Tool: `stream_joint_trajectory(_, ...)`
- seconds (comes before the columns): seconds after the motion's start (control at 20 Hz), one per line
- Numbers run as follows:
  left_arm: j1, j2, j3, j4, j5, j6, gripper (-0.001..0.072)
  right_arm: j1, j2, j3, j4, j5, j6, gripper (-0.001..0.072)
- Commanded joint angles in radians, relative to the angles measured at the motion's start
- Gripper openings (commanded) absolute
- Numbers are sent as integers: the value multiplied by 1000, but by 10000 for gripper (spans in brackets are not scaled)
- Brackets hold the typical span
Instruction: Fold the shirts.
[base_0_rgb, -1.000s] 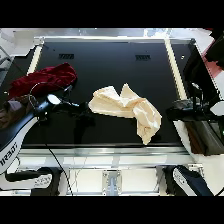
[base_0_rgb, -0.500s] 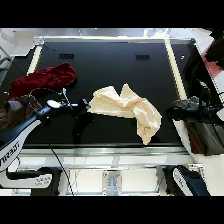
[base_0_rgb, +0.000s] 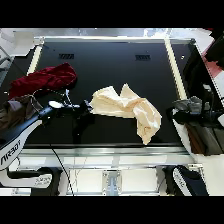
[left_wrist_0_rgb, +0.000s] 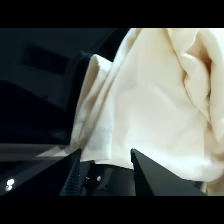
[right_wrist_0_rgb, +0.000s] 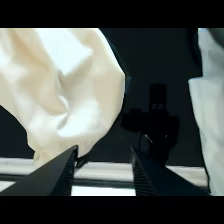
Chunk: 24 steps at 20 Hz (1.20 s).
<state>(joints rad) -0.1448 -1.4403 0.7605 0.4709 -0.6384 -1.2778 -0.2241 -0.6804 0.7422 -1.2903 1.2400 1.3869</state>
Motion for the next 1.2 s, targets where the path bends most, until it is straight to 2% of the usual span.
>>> stream_joint_trajectory(0.0,55,39,0,31,-71,14,348,-1,-5,-152,-5,-129,31,445)
stream_joint_trajectory(0.15,132,73,-2,95,-180,-8,360,-1,-19,-281,41,-387,64,446)
stream_joint_trajectory(0.25,156,74,-5,143,-204,-39,368,-1,-90,-304,89,-463,56,446)
stream_joint_trajectory(0.35,150,72,-7,126,-175,-50,369,0,-214,-303,180,-505,-5,463)
stream_joint_trajectory(0.45,119,66,-6,88,-119,-49,475,-1,-330,-288,293,-502,-93,521)
stream_joint_trajectory(0.65,48,31,-6,65,-75,-50,487,0,-480,-233,386,-500,-182,523)
stream_joint_trajectory(0.75,31,-1,-6,-11,-63,-50,487,-1,-492,-203,403,-503,-214,520)
stream_joint_trajectory(0.8,27,-20,-6,-95,-58,-50,485,0,-492,-186,403,-503,-219,466)
stream_joint_trajectory(0.85,27,-37,-6,-183,-53,-49,483,0,-491,-167,403,-499,-219,275)
stream_joint_trajectory(0.9,27,-55,-6,-265,-48,-47,473,0,-491,-149,403,-497,-219,46)
stream_joint_trajectory(0.95,27,-70,-6,-319,-34,-26,473,0,-491,-128,402,-493,-224,15)
stream_joint_trajectory(1.0,27,-82,-6,-353,-29,6,472,0,-491,-106,401,-483,-231,15)
stream_joint_trajectory(1.05,27,-89,-6,-374,-31,26,397,0,-491,-79,399,-464,-231,15)
stream_joint_trajectory(1.15,27,-92,-6,-379,-27,30,58,0,-478,-31,393,-434,-251,15)
